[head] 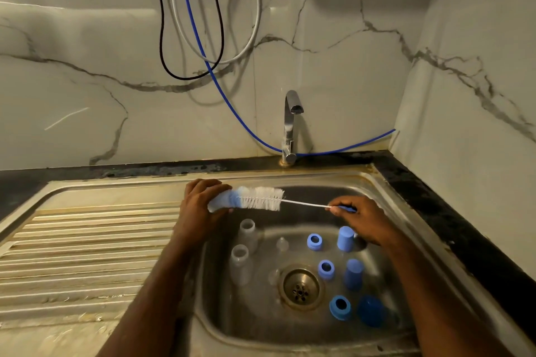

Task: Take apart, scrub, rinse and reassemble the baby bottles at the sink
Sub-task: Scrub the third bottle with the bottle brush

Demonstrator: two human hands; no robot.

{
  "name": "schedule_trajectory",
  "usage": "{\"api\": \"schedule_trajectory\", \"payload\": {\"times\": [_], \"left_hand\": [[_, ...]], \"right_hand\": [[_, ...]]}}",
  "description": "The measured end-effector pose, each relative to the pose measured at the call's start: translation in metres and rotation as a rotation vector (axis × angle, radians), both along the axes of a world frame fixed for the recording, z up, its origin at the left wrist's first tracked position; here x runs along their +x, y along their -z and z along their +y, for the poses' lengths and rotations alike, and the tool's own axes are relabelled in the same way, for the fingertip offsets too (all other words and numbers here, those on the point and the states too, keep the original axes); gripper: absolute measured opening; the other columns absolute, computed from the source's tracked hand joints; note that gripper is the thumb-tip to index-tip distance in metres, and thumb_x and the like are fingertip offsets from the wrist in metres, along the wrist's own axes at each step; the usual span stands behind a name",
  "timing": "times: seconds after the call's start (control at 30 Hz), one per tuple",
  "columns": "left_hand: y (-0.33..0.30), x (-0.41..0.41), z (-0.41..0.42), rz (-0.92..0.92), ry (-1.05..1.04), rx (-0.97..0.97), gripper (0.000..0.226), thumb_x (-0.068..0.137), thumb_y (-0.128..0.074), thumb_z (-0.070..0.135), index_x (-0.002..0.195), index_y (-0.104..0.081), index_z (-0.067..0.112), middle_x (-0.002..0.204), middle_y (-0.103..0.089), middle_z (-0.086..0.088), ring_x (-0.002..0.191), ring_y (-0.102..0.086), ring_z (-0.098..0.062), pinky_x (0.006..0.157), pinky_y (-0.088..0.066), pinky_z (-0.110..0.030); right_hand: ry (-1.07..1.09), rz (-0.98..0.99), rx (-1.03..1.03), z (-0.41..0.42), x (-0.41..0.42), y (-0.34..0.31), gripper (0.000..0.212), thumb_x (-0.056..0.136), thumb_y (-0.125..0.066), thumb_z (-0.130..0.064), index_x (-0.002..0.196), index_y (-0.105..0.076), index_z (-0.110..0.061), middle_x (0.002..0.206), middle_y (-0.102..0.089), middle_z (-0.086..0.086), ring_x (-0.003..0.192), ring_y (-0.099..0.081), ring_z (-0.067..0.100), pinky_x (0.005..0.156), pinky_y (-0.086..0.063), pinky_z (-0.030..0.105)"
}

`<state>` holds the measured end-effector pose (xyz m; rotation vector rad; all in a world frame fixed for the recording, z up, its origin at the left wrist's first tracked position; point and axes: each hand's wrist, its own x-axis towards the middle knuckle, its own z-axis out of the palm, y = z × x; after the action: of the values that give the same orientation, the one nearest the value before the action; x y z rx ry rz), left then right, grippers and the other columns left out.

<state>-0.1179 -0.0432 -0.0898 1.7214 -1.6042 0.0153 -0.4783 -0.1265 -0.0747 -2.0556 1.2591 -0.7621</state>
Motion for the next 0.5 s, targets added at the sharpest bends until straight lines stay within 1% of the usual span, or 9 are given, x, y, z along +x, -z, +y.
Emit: {"api": "schedule_trajectory", "payload": {"times": [0.07, 0.13, 0.17, 0.27, 0.33, 0.4, 0.43, 0.5], "left_hand": [[-0.001, 0.006, 0.003, 0.100, -0.021, -0.029, 0.052, 0.082, -0.084, 0.026, 0.130, -0.064, 0.027, 0.136, -0.058, 0.000, 0.129, -0.040, -0.021, 0.101, -0.038, -0.035], [-0.004, 0.002, 0.004, 0.139, -0.012, -0.031, 0.052, 0.082, -0.084, 0.024, 0.130, -0.064, 0.024, 0.135, -0.058, -0.002, 0.127, -0.041, -0.018, 0.101, -0.040, -0.035], [-0.004, -0.003, 0.004, 0.139, 0.002, -0.020, 0.051, 0.082, -0.084, 0.023, 0.130, -0.064, 0.022, 0.134, -0.058, -0.003, 0.126, -0.040, -0.018, 0.102, -0.042, -0.037], [-0.004, -0.011, 0.004, 0.063, 0.010, 0.018, 0.054, 0.081, -0.084, 0.023, 0.131, -0.064, 0.021, 0.134, -0.057, -0.003, 0.131, -0.039, -0.023, 0.105, -0.042, -0.041], [-0.004, -0.004, 0.004, 0.077, 0.010, -0.018, 0.053, 0.082, -0.084, 0.026, 0.131, -0.064, 0.023, 0.133, -0.058, -0.001, 0.128, -0.040, -0.019, 0.101, -0.042, -0.036], [-0.004, 0.004, 0.004, 0.126, -0.024, -0.055, 0.052, 0.082, -0.083, 0.027, 0.130, -0.065, 0.024, 0.133, -0.058, 0.002, 0.123, -0.037, -0.010, 0.097, -0.037, -0.029], [-0.003, 0.005, 0.004, 0.136, -0.032, -0.057, 0.052, 0.083, -0.083, 0.026, 0.131, -0.065, 0.024, 0.133, -0.057, 0.003, 0.123, -0.036, -0.008, 0.097, -0.037, -0.029], [-0.002, -0.002, 0.005, 0.119, -0.010, -0.031, 0.052, 0.083, -0.083, 0.025, 0.131, -0.064, 0.023, 0.133, -0.057, 0.000, 0.125, -0.039, -0.013, 0.102, -0.043, -0.036]], "right_hand": [[0.019, -0.026, -0.009, -0.002, -0.005, 0.000, 0.016, 0.097, -0.063, -0.015, 0.099, -0.068, -0.030, 0.096, -0.067, -0.016, 0.094, -0.062, -0.001, 0.089, -0.047, 0.017], [-0.001, -0.005, -0.003, -0.001, 0.000, 0.002, 0.018, 0.097, -0.063, -0.015, 0.096, -0.068, -0.032, 0.094, -0.068, -0.016, 0.092, -0.062, -0.002, 0.085, -0.047, 0.013], [-0.012, 0.004, -0.014, -0.001, 0.004, 0.005, 0.018, 0.097, -0.064, -0.016, 0.095, -0.069, -0.033, 0.092, -0.070, -0.015, 0.092, -0.063, -0.001, 0.084, -0.048, 0.014], [-0.020, -0.026, -0.056, -0.003, 0.011, 0.010, 0.016, 0.095, -0.067, -0.021, 0.095, -0.072, -0.036, 0.093, -0.073, -0.015, 0.095, -0.066, 0.002, 0.090, -0.050, 0.024], [0.013, -0.050, -0.056, -0.006, 0.004, 0.008, 0.014, 0.095, -0.067, -0.021, 0.097, -0.073, -0.032, 0.095, -0.073, -0.013, 0.096, -0.066, 0.004, 0.091, -0.050, 0.025], [0.053, -0.072, -0.046, -0.008, -0.003, 0.007, 0.012, 0.095, -0.067, -0.019, 0.098, -0.074, -0.028, 0.096, -0.073, -0.011, 0.097, -0.066, 0.005, 0.093, -0.050, 0.028], [0.047, -0.060, -0.032, -0.006, -0.001, 0.006, 0.013, 0.095, -0.067, -0.018, 0.097, -0.073, -0.028, 0.096, -0.072, -0.011, 0.097, -0.065, 0.005, 0.093, -0.050, 0.028], [-0.009, -0.023, -0.012, -0.003, 0.009, 0.009, 0.016, 0.095, -0.066, -0.017, 0.093, -0.072, -0.033, 0.093, -0.072, -0.011, 0.094, -0.065, 0.004, 0.091, -0.050, 0.026]]}}
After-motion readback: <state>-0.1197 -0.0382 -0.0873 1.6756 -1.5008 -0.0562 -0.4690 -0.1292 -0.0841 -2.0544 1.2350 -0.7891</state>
